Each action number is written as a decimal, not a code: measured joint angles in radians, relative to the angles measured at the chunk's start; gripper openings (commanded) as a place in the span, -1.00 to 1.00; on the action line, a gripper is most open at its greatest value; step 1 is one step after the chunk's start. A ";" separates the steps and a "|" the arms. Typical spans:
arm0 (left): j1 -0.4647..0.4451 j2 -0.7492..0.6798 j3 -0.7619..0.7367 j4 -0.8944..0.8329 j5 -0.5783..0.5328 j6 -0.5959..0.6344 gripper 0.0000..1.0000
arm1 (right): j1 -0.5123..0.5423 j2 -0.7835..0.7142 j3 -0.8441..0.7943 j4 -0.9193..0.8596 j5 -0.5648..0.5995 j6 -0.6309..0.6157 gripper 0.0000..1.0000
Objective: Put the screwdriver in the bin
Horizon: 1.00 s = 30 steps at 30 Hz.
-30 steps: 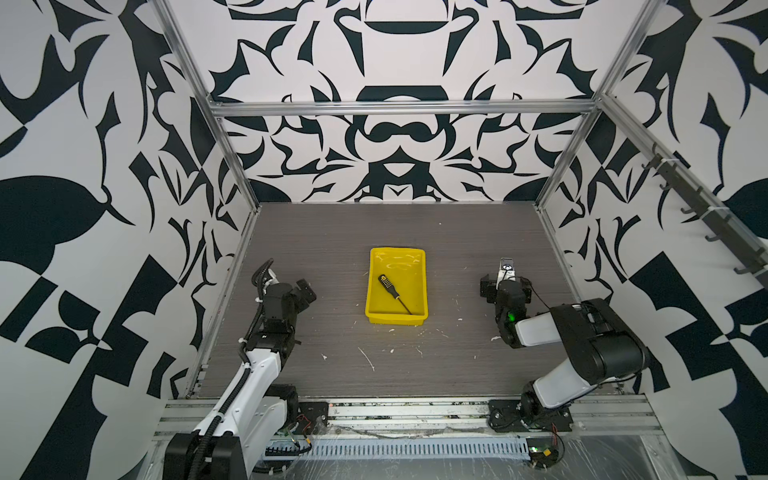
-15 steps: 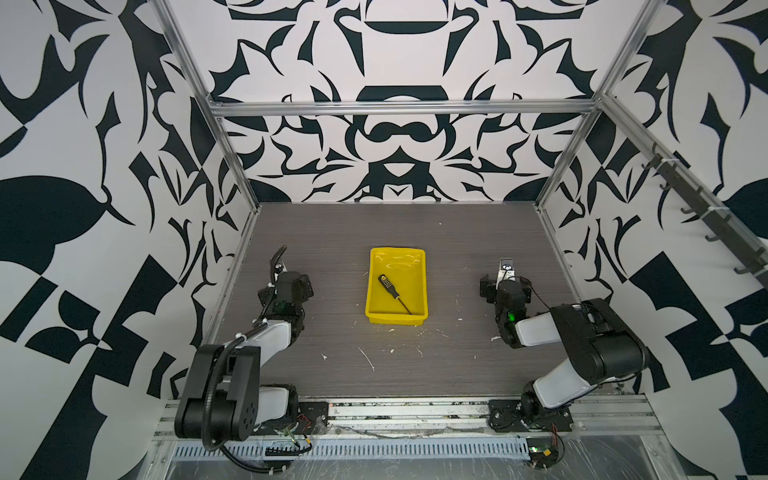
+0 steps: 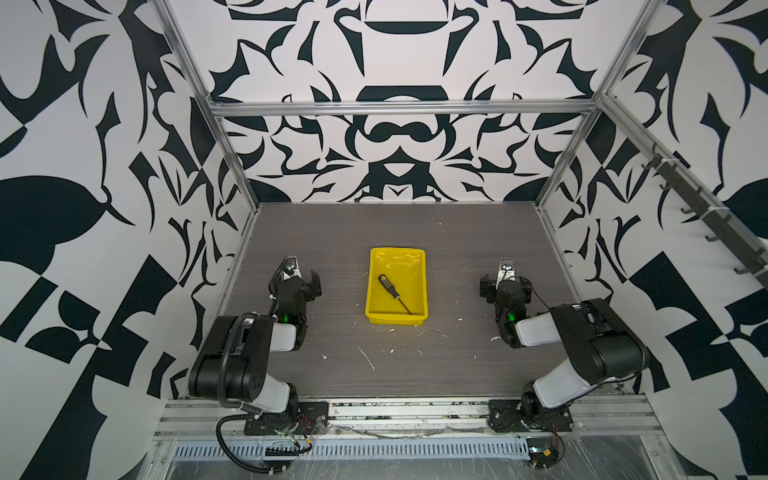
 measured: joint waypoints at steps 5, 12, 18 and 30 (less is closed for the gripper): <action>0.014 0.051 -0.004 0.030 -0.038 -0.003 0.99 | 0.000 0.000 0.000 0.000 0.000 0.000 1.00; 0.043 0.025 0.077 0.001 -0.027 -0.023 0.99 | 0.000 0.000 0.000 0.000 0.000 0.000 1.00; 0.045 0.025 0.077 -0.015 -0.026 -0.024 0.99 | 0.000 0.000 0.000 0.000 0.000 0.000 1.00; 0.045 0.025 0.077 -0.015 -0.026 -0.026 0.99 | 0.000 0.000 0.000 0.000 0.000 0.000 1.00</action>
